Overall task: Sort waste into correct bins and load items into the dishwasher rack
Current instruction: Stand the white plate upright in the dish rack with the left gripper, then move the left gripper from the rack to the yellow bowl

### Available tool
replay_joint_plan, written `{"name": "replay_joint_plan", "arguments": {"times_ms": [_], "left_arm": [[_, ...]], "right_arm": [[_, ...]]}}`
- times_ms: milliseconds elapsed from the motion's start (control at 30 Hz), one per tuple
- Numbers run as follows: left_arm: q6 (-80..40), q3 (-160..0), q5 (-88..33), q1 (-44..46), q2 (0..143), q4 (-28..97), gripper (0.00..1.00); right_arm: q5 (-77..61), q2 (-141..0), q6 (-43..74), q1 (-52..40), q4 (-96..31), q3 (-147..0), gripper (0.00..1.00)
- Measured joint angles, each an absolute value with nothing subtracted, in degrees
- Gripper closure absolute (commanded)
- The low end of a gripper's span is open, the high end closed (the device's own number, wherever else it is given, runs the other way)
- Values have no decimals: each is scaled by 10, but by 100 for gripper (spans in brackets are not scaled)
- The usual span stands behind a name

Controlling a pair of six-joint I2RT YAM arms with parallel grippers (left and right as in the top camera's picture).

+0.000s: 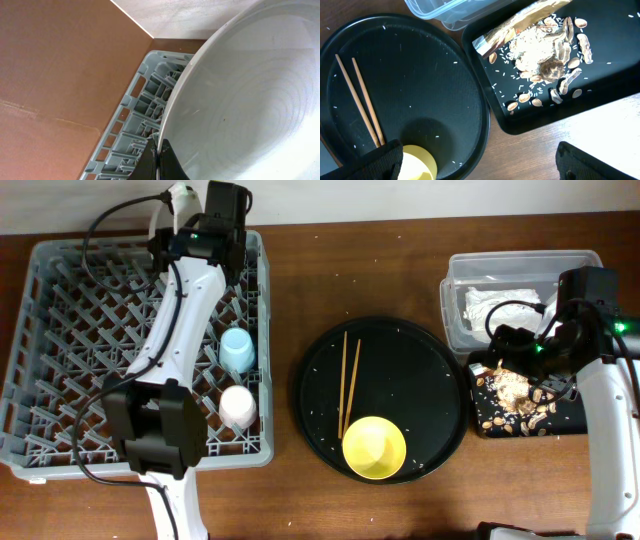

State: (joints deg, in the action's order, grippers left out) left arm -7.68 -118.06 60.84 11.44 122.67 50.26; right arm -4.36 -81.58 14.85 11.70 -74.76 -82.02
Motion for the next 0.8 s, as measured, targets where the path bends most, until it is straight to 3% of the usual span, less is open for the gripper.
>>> {"name": "replay_joint_plan", "arguments": {"times_ms": [133, 467, 633, 800], "left_arm": [[-77, -1181, 602, 95, 1227, 503, 100], [-77, -1181, 615, 155, 1227, 498, 100], [-38, -1180, 650, 161, 1227, 429, 100], [-33, -1180, 641, 162, 1227, 488, 100]], "right_arm": [[-44, -816, 148, 117, -747, -820, 1], [-44, -816, 148, 117, -748, -820, 1], [-44, -816, 148, 117, -747, -820, 1], [-44, -816, 149, 117, -747, -820, 1]]}}
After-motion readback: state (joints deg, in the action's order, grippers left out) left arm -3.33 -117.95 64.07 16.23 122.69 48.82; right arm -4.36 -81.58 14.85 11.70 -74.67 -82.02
